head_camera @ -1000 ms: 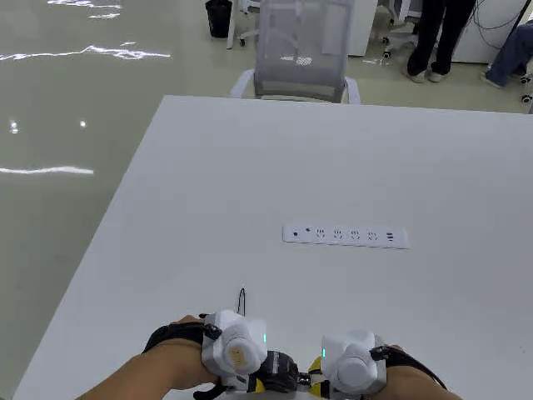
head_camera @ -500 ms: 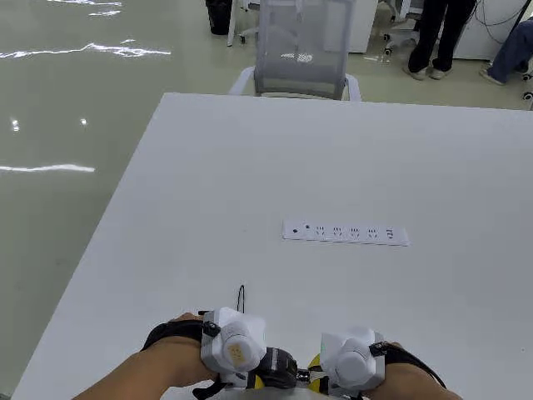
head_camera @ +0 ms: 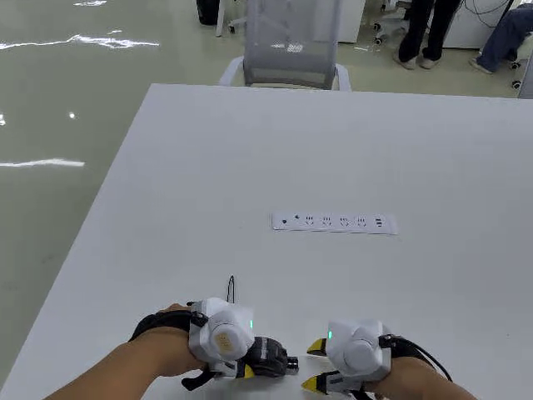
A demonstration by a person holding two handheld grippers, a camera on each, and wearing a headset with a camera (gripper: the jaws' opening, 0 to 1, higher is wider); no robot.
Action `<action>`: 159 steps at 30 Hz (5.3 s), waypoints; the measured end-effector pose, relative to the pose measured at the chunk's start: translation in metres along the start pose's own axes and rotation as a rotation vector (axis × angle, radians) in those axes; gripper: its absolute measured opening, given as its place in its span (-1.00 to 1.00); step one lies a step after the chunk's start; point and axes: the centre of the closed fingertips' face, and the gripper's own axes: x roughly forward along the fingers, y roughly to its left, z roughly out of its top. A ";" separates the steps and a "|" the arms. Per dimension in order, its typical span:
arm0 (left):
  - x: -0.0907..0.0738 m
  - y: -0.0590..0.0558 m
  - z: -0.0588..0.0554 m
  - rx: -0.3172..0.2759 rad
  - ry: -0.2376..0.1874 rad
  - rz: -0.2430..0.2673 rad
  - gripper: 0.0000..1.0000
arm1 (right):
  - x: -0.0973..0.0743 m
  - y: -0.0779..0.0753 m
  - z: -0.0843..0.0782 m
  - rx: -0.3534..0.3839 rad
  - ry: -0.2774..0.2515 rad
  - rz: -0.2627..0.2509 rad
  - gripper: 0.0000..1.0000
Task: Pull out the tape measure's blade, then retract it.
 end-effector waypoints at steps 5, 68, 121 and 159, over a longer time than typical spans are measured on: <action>0.000 0.000 -0.001 0.004 0.003 0.003 -0.46 | 0.007 -0.005 0.009 -0.068 0.011 -0.001 -0.46; 0.001 0.001 0.000 0.006 0.023 0.000 -0.47 | 0.007 -0.008 -0.022 -0.119 0.107 0.043 -0.76; 0.002 0.000 0.000 0.007 0.022 -0.001 -0.46 | -0.005 -0.013 -0.038 -0.110 0.126 0.054 -0.77; 0.002 0.000 0.000 0.012 0.025 -0.005 -0.46 | -0.032 -0.017 -0.067 -0.091 0.153 0.037 -0.76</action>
